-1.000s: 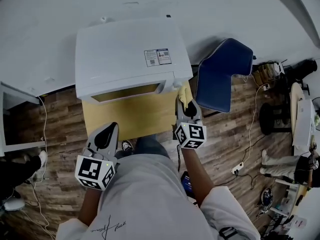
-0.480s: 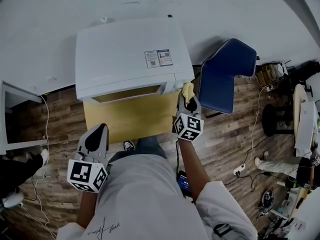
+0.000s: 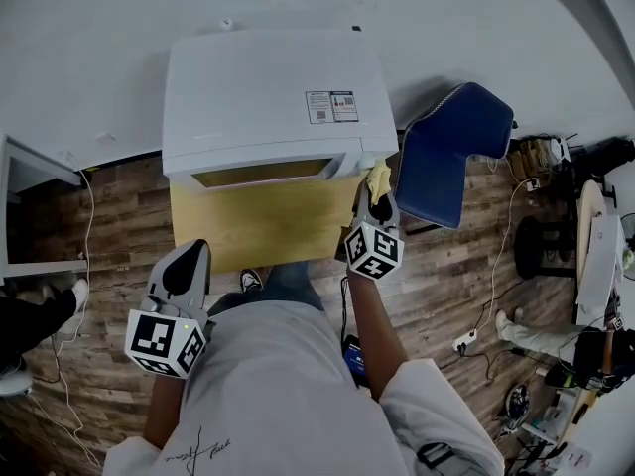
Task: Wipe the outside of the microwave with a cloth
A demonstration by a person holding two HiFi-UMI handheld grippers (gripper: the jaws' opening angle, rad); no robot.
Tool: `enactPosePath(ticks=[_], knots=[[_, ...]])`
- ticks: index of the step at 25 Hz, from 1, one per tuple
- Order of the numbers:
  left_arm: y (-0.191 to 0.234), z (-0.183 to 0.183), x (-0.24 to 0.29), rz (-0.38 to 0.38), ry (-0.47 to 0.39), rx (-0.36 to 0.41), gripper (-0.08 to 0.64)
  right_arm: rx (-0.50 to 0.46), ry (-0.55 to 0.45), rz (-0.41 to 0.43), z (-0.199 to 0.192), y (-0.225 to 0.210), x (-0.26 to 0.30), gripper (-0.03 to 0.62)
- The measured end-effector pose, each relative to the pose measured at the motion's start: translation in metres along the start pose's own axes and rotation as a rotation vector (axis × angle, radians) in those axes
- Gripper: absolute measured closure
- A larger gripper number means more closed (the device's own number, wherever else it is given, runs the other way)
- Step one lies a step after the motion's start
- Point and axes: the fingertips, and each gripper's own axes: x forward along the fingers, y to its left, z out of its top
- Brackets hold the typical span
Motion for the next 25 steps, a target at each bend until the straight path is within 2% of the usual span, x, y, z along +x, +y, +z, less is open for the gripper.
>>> enactPosePath(ticks=[11, 16, 21, 25], knots=[[-0.001, -0.001, -0.010, -0.009, -0.022, -0.001, 0.568, -0.007, -0.005, 0.106, -0.003, 0.034, -0.008, 0.472], [-0.005, -0.002, -0.012, -0.012, -0.028, -0.011, 0.568, -0.030, 0.019, 0.191, -0.008, 0.047, -0.010, 0.472], [-0.005, -0.001, -0.013, -0.007, -0.036, -0.017, 0.568, -0.028, 0.019, 0.189, -0.006, 0.052, -0.013, 0.472], [-0.005, -0.001, -0.015, -0.002, -0.042, -0.024, 0.568, -0.030, 0.012, 0.228, -0.005, 0.064, -0.019, 0.472]])
